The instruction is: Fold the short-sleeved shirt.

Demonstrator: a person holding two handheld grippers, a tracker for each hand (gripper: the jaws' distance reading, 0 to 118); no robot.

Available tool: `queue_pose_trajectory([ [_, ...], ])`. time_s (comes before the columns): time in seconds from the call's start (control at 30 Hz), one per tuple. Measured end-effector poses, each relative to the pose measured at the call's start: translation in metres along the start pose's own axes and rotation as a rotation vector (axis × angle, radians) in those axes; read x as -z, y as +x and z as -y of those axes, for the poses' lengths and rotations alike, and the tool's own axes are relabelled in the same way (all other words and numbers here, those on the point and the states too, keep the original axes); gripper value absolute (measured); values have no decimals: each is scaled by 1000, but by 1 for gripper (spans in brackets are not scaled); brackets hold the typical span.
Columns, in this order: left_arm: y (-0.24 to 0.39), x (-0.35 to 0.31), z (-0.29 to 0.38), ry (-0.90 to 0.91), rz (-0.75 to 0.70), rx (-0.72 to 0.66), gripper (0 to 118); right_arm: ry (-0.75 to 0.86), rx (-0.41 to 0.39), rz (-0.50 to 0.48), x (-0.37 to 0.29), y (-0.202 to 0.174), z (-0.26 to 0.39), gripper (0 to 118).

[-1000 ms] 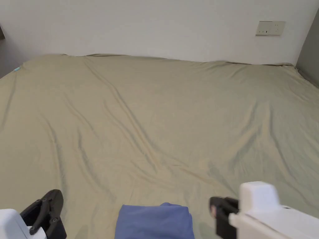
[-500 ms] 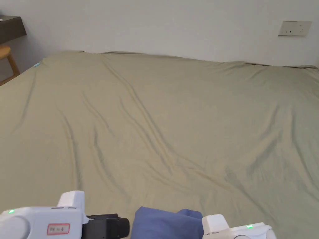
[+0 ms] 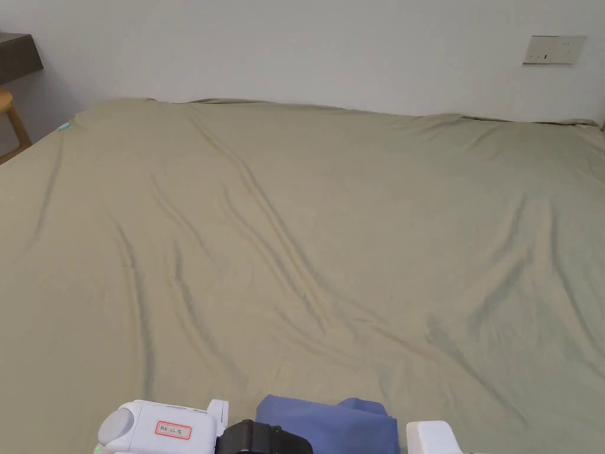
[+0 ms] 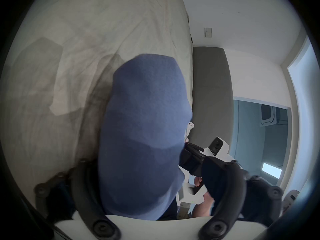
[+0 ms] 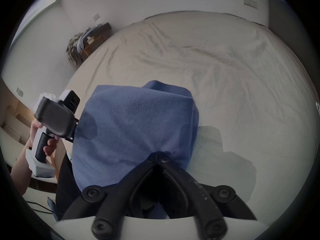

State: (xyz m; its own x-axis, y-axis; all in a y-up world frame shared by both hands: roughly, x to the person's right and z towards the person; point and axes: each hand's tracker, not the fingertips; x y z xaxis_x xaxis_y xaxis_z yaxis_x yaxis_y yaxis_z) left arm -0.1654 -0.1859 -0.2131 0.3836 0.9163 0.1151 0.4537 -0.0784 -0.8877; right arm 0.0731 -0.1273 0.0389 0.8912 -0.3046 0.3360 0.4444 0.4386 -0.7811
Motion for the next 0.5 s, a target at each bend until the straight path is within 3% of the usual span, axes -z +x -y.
queue_pose_trajectory([
  [0.03, 1, -4, -3, 11, -65, 20, 31, 23, 18, -13, -4, 4, 3, 2],
  [0.07, 2, -7, -3, 8, -137, 53, 25, 46, 57, -34, -12, 8, 5, 2],
  [0.13, 7, -15, -2, -8, -113, 40, 23, 176, 100, -76, -35, 14, 14, 2],
  [0.2, 24, -26, -1, -11, -155, 28, 23, 356, 93, -37, -65, 12, 23, 2],
  [0.33, 61, -55, -7, 29, -268, -12, 23, 797, -104, 291, -128, -17, 38, 2],
  [0.4, 72, -76, -12, 36, -287, -13, 23, 985, -139, 461, -150, -32, 47, 2],
  [0.5, 84, -116, -24, 55, -358, 13, 23, 1117, -151, 490, -172, -43, 44, 2],
])
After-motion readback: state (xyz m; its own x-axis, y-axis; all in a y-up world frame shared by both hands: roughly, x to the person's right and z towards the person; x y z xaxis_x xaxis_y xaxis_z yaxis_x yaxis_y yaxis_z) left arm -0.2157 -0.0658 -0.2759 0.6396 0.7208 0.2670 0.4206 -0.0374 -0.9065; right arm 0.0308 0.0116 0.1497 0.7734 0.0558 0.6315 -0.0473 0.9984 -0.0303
